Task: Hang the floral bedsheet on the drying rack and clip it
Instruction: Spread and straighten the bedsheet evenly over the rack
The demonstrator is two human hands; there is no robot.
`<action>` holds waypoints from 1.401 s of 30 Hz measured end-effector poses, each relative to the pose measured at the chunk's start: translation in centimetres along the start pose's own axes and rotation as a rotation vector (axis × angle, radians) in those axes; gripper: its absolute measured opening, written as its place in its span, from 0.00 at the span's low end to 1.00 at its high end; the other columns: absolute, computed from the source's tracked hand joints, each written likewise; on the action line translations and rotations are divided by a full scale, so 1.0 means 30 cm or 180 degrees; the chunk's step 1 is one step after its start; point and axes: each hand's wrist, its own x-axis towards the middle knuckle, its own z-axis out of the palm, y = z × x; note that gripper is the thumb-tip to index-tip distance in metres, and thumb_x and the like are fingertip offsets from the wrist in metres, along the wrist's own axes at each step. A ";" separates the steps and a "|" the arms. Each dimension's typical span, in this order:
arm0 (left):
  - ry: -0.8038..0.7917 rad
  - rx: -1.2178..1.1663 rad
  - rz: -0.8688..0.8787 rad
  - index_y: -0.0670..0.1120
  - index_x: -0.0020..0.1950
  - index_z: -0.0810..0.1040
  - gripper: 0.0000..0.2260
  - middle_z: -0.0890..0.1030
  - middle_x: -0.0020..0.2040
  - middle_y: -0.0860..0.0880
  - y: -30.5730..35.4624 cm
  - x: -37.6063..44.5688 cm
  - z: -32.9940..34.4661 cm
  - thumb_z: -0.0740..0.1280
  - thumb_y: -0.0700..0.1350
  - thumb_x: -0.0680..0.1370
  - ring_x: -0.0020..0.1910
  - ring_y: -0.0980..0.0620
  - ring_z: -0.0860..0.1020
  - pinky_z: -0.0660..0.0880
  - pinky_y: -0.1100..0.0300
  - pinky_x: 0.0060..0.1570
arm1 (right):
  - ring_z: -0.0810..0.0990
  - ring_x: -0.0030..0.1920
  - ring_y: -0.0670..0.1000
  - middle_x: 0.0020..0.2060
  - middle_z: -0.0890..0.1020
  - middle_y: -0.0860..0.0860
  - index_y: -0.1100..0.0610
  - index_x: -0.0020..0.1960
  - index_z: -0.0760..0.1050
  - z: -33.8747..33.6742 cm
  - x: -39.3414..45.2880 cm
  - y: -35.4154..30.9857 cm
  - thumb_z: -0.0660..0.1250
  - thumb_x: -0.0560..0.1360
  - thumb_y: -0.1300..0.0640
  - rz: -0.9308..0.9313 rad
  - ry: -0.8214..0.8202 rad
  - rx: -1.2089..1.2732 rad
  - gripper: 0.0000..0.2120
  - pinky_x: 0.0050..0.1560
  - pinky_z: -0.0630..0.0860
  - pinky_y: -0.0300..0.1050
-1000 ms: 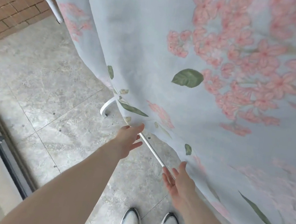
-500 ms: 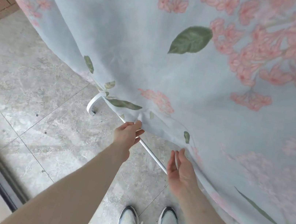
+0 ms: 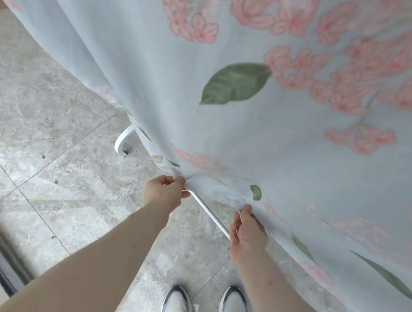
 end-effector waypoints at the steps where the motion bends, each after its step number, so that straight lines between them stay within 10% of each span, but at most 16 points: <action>1: 0.0013 0.0013 0.0031 0.41 0.54 0.81 0.09 0.85 0.38 0.51 0.000 0.007 0.004 0.70 0.47 0.82 0.34 0.59 0.85 0.83 0.50 0.55 | 0.84 0.39 0.41 0.48 0.87 0.49 0.58 0.56 0.81 0.001 0.006 0.012 0.75 0.77 0.54 -0.0062 0.0037 -0.0081 0.11 0.28 0.76 0.32; 17: -0.0038 0.0400 0.0065 0.47 0.46 0.80 0.06 0.84 0.29 0.55 -0.107 0.228 0.079 0.70 0.48 0.81 0.47 0.50 0.87 0.82 0.46 0.57 | 0.84 0.40 0.43 0.45 0.86 0.48 0.58 0.53 0.80 -0.002 0.206 0.130 0.71 0.80 0.54 -0.0201 0.0275 -0.0646 0.07 0.34 0.75 0.38; 25: -0.0055 0.0516 0.0030 0.47 0.55 0.80 0.06 0.85 0.47 0.50 -0.127 0.149 -0.019 0.70 0.47 0.81 0.43 0.54 0.86 0.84 0.50 0.53 | 0.85 0.46 0.50 0.49 0.84 0.52 0.58 0.50 0.75 -0.062 0.107 0.111 0.67 0.83 0.54 0.0177 -0.0148 -0.1288 0.07 0.42 0.81 0.43; 31: 0.0113 0.0772 0.0543 0.50 0.58 0.78 0.08 0.83 0.51 0.54 0.027 0.016 -0.238 0.69 0.48 0.80 0.51 0.48 0.84 0.83 0.48 0.52 | 0.83 0.36 0.54 0.40 0.81 0.53 0.53 0.45 0.71 -0.036 -0.104 0.088 0.65 0.81 0.54 -0.1035 -0.0787 -0.2944 0.07 0.39 0.80 0.51; 42: 0.0320 0.1185 0.1508 0.54 0.58 0.79 0.07 0.81 0.54 0.60 0.321 -0.274 -0.548 0.70 0.48 0.81 0.46 0.56 0.82 0.73 0.62 0.35 | 0.84 0.47 0.50 0.57 0.73 0.34 0.41 0.64 0.67 0.019 -0.454 0.012 0.67 0.80 0.50 -0.1964 -0.1320 -0.3581 0.15 0.51 0.83 0.56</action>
